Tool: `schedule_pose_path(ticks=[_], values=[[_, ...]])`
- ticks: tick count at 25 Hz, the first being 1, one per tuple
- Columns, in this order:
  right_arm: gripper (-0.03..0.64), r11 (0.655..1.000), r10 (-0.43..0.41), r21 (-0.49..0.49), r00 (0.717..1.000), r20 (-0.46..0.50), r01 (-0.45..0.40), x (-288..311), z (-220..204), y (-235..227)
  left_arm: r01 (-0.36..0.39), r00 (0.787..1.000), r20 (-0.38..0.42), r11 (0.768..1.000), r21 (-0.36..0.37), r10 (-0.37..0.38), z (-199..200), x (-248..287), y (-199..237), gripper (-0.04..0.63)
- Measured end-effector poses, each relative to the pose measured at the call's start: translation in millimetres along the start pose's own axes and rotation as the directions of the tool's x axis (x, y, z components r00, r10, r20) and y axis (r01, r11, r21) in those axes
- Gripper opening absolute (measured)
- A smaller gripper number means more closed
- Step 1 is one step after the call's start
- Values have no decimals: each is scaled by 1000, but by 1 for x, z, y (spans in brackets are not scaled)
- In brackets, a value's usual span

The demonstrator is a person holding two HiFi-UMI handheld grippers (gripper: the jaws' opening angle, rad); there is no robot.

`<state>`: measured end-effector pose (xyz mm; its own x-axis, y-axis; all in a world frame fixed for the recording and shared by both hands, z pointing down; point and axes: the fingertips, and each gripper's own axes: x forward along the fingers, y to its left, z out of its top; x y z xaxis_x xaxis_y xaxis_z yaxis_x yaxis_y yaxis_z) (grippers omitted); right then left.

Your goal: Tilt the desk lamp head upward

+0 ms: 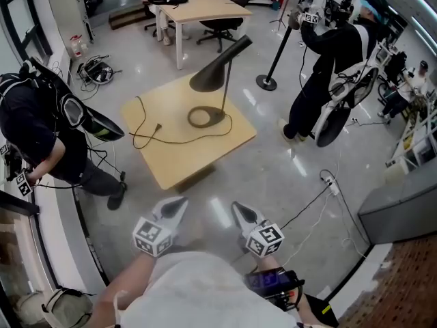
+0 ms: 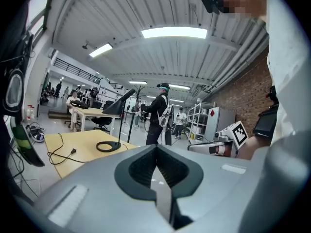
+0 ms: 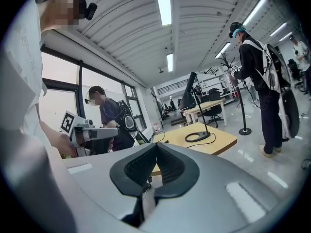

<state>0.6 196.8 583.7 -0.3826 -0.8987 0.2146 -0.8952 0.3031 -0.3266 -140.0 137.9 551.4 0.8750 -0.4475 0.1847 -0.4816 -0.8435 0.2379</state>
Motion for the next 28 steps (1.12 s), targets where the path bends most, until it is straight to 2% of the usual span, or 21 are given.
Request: schedule_pose_path(ticks=[5, 10, 15, 28], values=[[12, 1000, -30, -7, 999, -11, 30, 6, 11, -36, 3, 1000, 0, 1000, -15, -3, 5, 32, 12, 2], [12, 998, -65, -9, 998, -3, 65, 12, 32, -64, 40, 999, 7, 999, 2, -40, 20, 69, 16, 2], [12, 996, -89, 0, 996, -18, 89, 19, 37, -77, 68, 998, 3, 998, -4, -68, 28, 92, 25, 2], [12, 990, -134, -50, 990, -35, 132, 70, 72, -131, 103, 995, 17, 995, 10, -103, 51, 148, 75, 2]])
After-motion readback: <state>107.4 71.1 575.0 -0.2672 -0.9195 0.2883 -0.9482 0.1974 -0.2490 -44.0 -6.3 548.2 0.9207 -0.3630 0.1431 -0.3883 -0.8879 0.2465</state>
